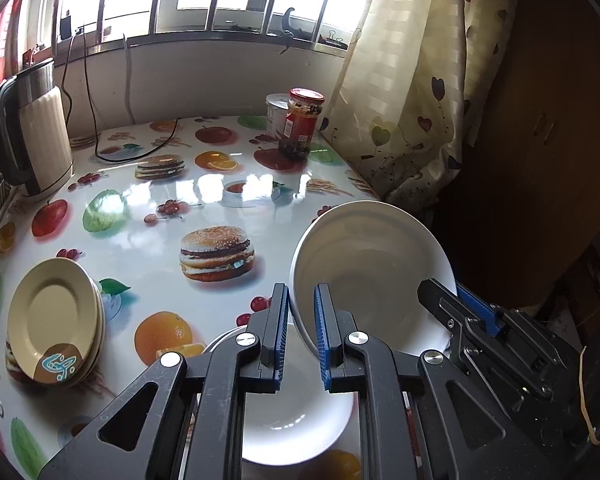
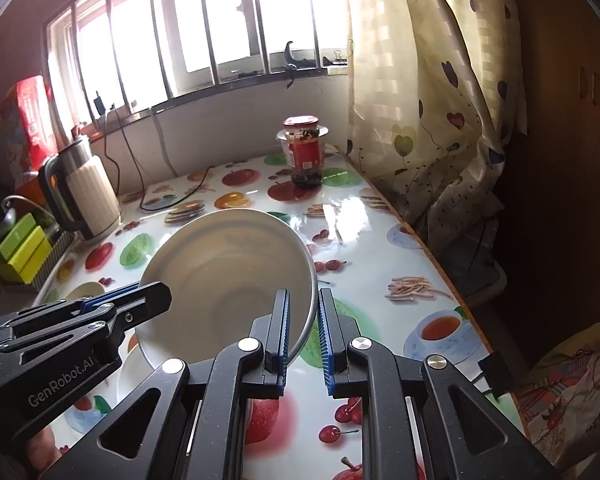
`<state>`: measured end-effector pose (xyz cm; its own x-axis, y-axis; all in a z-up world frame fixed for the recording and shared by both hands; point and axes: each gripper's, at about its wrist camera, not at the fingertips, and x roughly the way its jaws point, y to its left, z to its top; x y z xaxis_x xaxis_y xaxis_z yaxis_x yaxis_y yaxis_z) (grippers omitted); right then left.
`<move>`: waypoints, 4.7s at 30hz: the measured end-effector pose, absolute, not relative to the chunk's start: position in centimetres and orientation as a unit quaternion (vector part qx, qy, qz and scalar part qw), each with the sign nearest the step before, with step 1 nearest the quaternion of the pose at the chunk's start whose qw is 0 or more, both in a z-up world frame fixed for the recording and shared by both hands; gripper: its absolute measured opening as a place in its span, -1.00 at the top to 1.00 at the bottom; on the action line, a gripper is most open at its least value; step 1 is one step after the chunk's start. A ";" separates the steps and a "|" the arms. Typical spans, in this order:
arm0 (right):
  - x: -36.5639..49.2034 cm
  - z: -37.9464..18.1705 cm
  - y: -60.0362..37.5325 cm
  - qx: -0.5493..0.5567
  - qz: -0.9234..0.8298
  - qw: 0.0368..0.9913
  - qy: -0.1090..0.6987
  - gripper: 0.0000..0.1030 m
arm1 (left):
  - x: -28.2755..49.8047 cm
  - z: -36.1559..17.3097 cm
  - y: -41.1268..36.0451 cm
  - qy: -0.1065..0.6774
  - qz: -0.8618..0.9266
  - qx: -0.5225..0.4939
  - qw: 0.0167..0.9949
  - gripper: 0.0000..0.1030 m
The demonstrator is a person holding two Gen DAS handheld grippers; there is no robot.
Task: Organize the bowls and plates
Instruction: 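Carry the white bowl with both tools toward the blue-striped bowl stack, then lower the white bowl onto the striped bowls and open both tools, then close both tools on the rim of the striped bowl stack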
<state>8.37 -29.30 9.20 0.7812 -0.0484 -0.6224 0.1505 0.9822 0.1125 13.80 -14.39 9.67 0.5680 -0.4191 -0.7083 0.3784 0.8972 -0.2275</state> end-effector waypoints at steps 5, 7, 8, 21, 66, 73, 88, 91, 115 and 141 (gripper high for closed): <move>8.1 9.2 -27.8 0.073 -0.040 0.941 0.328 0.72 | 13.5 9.5 -12.5 0.408 -0.215 -0.037 0.886 0.73; 8.0 9.1 -27.1 0.070 -0.035 0.941 0.330 0.72 | 13.4 9.3 -11.9 0.410 -0.211 -0.040 0.887 0.73; 7.9 9.0 -26.8 0.069 -0.032 0.941 0.330 0.72 | 13.3 9.3 -11.6 0.410 -0.209 -0.042 0.887 0.73; 7.5 7.6 -23.9 0.064 -0.014 0.935 0.349 0.72 | 12.3 7.8 -9.0 0.422 -0.195 -0.053 0.884 0.73; 6.9 4.0 -23.3 0.071 -0.004 0.920 0.386 0.69 | 11.4 4.4 -8.8 0.454 -0.176 -0.048 0.872 0.73; 6.5 4.2 -23.6 0.082 -0.001 0.923 0.375 0.35 | 10.5 4.6 -8.6 0.433 -0.166 -0.026 0.886 0.49; 3.0 5.1 -25.3 0.109 -0.011 0.934 0.341 -0.02 | 7.4 5.5 -6.6 0.381 -0.137 -0.007 0.915 0.19; 2.3 5.1 -25.7 0.114 -0.014 0.934 0.337 -0.04 | 6.8 5.4 -6.4 0.374 -0.130 -0.001 0.918 0.18; 0.9 1.0 -27.9 0.118 -0.014 0.931 0.345 -0.16 | 7.1 0.9 -4.1 0.404 -0.086 0.013 0.911 0.18; 4.5 -1.6 -29.5 0.207 0.070 0.901 0.374 -0.19 | 11.8 -0.9 -3.7 0.456 -0.162 -0.112 0.868 0.18</move>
<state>4.46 -29.46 -1.61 0.7099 0.2819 -0.6455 0.0287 0.9041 0.4264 11.81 -3.67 -0.85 0.5320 -0.3835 -0.7549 0.1798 0.9224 -0.3419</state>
